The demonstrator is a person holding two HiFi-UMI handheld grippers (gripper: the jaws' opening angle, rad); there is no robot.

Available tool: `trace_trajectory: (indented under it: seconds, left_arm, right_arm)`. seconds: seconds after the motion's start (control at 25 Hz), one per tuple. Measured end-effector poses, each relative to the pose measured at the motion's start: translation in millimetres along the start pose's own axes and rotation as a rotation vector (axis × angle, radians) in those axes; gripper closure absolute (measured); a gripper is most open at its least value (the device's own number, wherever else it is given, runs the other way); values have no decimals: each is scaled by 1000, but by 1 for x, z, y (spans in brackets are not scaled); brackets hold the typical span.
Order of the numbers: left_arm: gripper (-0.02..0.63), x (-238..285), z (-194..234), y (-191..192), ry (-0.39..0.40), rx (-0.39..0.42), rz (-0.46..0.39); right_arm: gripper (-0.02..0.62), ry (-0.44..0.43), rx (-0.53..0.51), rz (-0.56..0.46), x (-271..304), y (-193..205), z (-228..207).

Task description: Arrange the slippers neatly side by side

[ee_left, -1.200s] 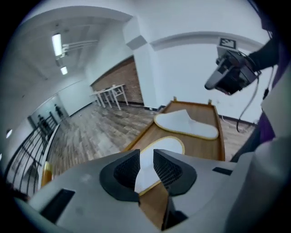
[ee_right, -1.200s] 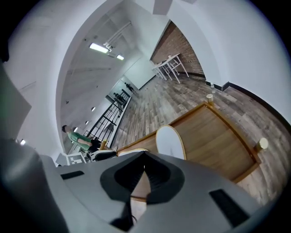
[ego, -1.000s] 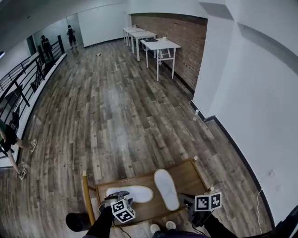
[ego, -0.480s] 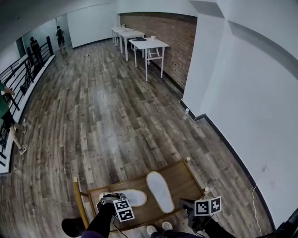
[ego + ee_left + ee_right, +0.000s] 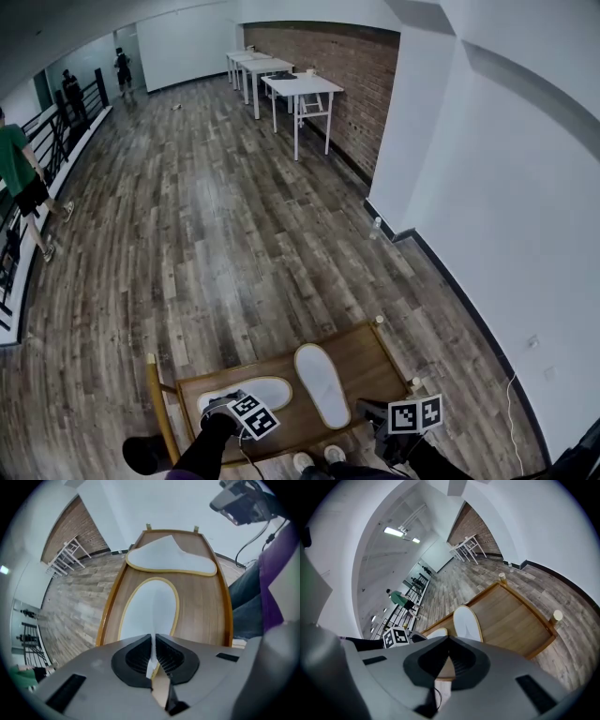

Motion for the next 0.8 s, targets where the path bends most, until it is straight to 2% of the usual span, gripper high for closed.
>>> trace_trajectory:
  seconds: [0.2,0.52,0.68,0.8]
  left_arm:
    - [594,-13,3,-8,33,-266,-78]
    - [595,-34,2,-27,127,-875,-277]
    - [595,-32,-5,-39,177,-1103,-341]
    - [595,-31,-9,-44,198,-1239,-378]
  right_arm:
    - [597,-18,-16,15,7,1,9]
    - [597,-38,-34,32,11,2,14]
    - [597,-46,-40,41,14,5,15]
    - [597,-47,-55,52,17,6,20]
Point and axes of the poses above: the fingertips, and each gripper's own axes: x forward along the fingers, z to its left, y out of its underside, the point moved 1 cm from there along -x, backward along the fingers, and after that the axes turned 4 degrees about -z, right-handed, at the moved point
